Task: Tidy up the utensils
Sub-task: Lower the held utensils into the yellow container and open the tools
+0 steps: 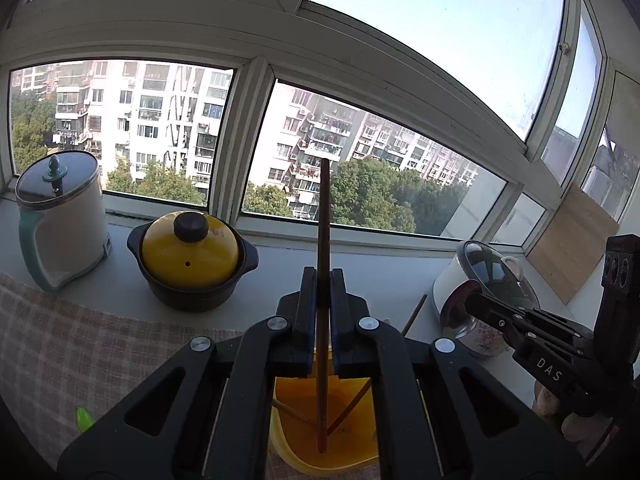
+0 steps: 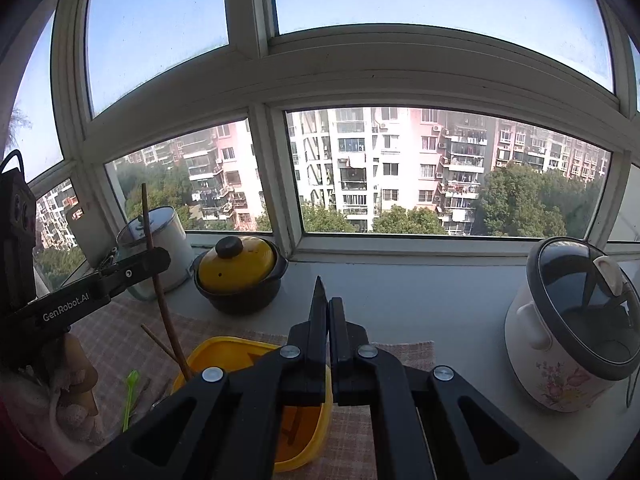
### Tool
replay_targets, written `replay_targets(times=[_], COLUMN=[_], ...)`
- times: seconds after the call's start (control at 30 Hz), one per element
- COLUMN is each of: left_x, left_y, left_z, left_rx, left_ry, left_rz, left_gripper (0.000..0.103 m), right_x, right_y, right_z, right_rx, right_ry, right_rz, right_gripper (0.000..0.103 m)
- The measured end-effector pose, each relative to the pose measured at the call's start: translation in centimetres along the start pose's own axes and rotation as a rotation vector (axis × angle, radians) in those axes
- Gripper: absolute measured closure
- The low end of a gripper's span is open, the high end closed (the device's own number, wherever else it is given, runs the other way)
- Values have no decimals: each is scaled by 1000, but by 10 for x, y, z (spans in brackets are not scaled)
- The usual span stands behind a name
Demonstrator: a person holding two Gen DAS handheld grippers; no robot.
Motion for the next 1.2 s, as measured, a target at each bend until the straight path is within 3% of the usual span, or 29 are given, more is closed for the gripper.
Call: replay_targets(times=[0.63,0.73,0.77,0.8,0.97,1.1,1.2], left_x=[3,7,9,10,20,30,37], left_y=[23,23,23,24,26,27,28], left_z=[8,9,9,9,11,9,7], left_rx=[-10,-15,-16,-17,-26,-24,-25], left_ry=[34,33,34,36,41,44,44], left_rz=[-52,-48,-49,-51,-47,-41,-38], left_gripper=[100,99,99,99,93,91,91], right_x=[-6,-3,-1,1,10,18,24], right_y=[26,28,28,27,29,32,34], right_z=[-3,-3,-3,-2,-4,-6,-8], right_rx=[-7,-10,-14,-18,-22,-28,-34], right_ry=[-6,4,9,11,20,30,36], right_rz=[-56,-52,-49,-44,-33,-20,-11], right_gripper=[101,93,80,75,73,55,54])
Point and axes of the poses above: each gripper's, at about its wrist camera, not at the fingertips, and x roughly against the way its jaws point, z to its right, y to its underside, the point moved 8 cm from there along -x, roughly the way its jaws point, and after that the axes turned 11 degrees about -x, right-handed, at the moved point
